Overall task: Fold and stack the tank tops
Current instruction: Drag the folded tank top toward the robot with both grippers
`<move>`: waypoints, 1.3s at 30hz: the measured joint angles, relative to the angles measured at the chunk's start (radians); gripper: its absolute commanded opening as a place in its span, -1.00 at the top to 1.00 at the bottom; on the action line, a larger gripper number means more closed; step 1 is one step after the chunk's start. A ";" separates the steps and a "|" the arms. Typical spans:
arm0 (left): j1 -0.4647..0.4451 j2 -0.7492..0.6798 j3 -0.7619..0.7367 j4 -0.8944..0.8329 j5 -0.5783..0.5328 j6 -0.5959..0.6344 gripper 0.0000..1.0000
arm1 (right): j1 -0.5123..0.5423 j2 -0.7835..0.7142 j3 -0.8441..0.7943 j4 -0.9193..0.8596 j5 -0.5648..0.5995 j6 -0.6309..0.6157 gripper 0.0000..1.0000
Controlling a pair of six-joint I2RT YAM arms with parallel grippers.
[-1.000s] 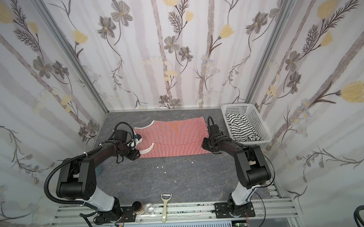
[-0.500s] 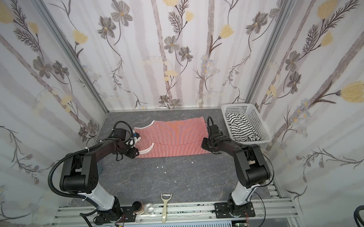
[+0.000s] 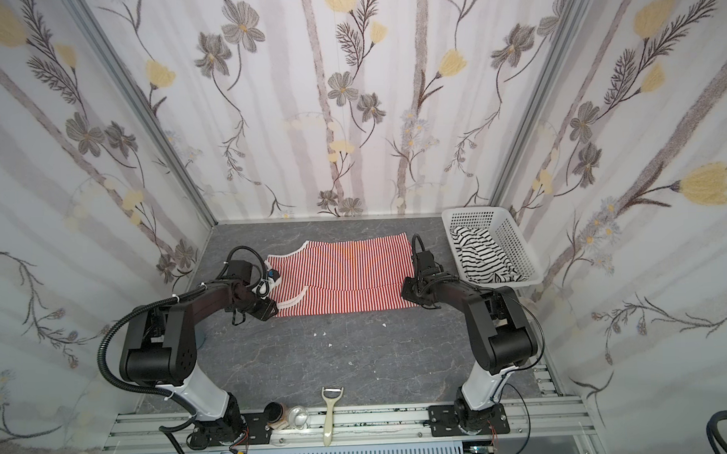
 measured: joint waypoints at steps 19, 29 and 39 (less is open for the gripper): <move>0.077 -0.076 -0.090 -0.020 -0.020 0.184 -0.01 | 0.132 -0.150 -0.150 -0.079 0.071 0.018 0.44; 0.089 -0.138 -0.146 -0.051 -0.022 0.236 0.00 | 0.206 -0.261 -0.277 -0.038 0.093 0.069 0.43; 0.095 -0.176 -0.151 -0.160 -0.058 0.261 -0.06 | 0.275 -0.340 -0.296 -0.153 0.053 0.119 0.40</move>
